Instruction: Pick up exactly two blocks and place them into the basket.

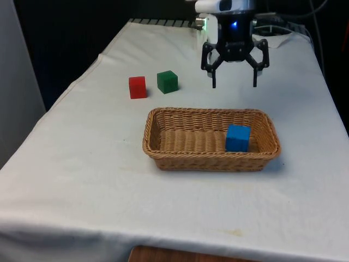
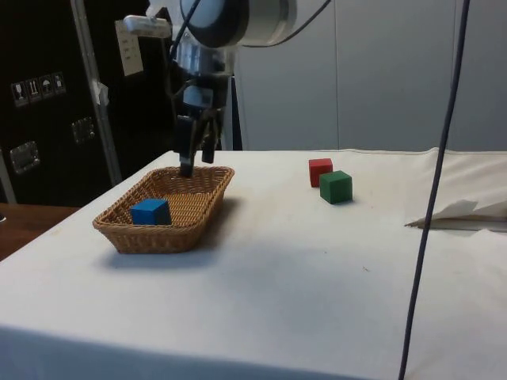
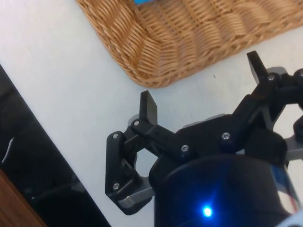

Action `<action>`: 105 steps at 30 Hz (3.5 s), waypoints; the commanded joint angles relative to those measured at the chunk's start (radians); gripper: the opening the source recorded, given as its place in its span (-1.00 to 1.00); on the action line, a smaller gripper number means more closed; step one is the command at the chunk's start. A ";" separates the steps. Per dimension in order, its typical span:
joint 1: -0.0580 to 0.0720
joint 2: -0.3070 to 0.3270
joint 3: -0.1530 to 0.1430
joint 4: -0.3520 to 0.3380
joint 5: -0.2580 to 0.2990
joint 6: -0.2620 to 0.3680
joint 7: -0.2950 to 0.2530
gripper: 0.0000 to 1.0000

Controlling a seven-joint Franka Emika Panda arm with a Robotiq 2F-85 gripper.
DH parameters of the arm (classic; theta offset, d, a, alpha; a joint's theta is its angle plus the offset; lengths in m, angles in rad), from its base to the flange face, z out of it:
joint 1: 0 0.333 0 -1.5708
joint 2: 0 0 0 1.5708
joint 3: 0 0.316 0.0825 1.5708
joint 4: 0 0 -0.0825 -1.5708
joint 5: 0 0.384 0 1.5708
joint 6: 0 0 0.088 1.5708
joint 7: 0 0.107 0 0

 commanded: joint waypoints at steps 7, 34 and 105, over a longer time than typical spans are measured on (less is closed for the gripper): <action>0.000 -0.041 -0.017 -0.057 0.000 0.009 -0.051 1.00; 0.004 -0.058 -0.041 -0.119 -0.006 0.015 -0.217 1.00; -0.017 -0.109 -0.206 -0.369 -0.104 0.124 -0.597 1.00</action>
